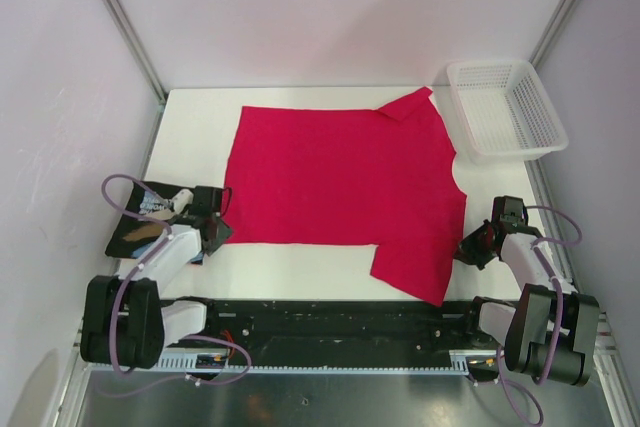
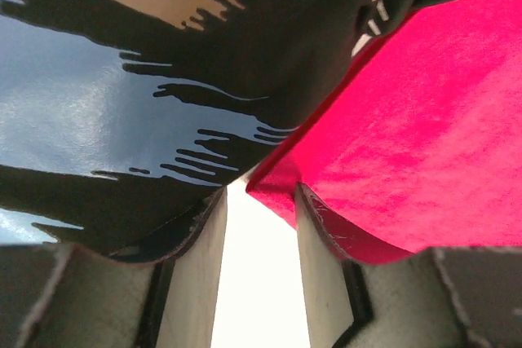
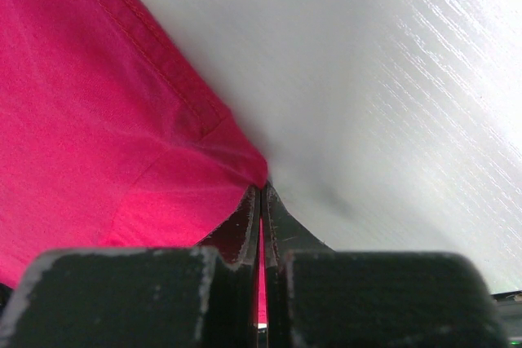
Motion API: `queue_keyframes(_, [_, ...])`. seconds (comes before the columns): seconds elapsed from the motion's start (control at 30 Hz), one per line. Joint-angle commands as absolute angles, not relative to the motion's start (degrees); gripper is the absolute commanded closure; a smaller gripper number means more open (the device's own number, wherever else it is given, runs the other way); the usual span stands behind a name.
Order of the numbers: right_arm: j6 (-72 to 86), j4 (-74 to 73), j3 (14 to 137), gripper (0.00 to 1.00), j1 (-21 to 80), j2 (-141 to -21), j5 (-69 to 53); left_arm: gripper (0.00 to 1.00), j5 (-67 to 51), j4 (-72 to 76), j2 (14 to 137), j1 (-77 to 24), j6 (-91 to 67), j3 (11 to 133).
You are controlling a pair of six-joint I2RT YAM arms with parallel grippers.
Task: Fold and stack the t-shirts
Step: Grap the side of the flattened tshirt closest away from the robot with both arms
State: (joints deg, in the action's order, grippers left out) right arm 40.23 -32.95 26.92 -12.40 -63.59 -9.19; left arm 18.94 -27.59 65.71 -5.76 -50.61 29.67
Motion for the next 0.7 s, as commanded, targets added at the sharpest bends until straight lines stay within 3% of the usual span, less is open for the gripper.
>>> queue_keyframes(0.0, [38.8, -34.6, 26.4, 1.0, -12.1, -64.6, -7.2, 0.57, 20.7, -27.3, 68.5, -6.0, -52.1, 29.4])
queue_keyframes(0.17, [38.8, -34.7, 26.4, 1.0, -12.0, -64.3, -7.1, 0.59, 19.6, -25.6, 69.6, -6.0, -52.2, 29.1])
queue_keyframes(0.43, [38.7, -35.1, 26.4, 1.0, -11.8, -63.7, -7.6, 0.98, 18.7, -25.3, 68.1, -6.0, -51.5, 29.2])
queue_keyframes(0.67, [39.4, -38.5, 26.4, 1.0, -11.9, -59.7, -8.6, 1.0, 19.6, -29.8, 58.1, -6.0, -50.4, 30.3])
